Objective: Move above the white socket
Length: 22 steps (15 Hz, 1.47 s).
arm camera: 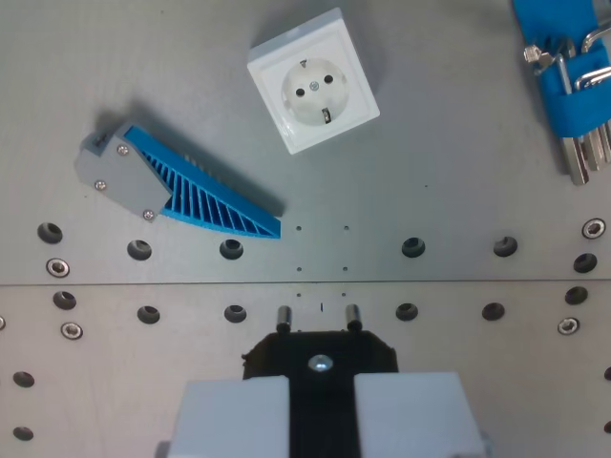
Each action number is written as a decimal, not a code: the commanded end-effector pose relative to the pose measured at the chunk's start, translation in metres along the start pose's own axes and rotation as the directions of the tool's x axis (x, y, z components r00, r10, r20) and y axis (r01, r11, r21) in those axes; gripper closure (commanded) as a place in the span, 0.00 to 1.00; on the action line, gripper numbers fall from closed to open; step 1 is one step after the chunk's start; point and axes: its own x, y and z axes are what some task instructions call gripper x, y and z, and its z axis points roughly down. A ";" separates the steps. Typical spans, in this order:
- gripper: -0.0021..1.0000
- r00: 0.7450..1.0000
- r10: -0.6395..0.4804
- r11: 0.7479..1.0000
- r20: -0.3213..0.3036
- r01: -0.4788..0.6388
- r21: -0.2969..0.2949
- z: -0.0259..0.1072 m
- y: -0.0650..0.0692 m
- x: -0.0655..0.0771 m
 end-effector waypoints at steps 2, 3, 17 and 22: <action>1.00 0.998 -0.058 0.998 -0.031 0.059 0.003 0.009 0.000 0.001; 1.00 0.997 -0.064 0.998 -0.034 0.064 0.003 0.011 0.000 0.001; 1.00 0.979 -0.194 0.981 -0.062 0.195 0.005 0.065 0.002 0.003; 1.00 0.968 -0.246 0.969 -0.055 0.246 0.006 0.087 0.004 0.004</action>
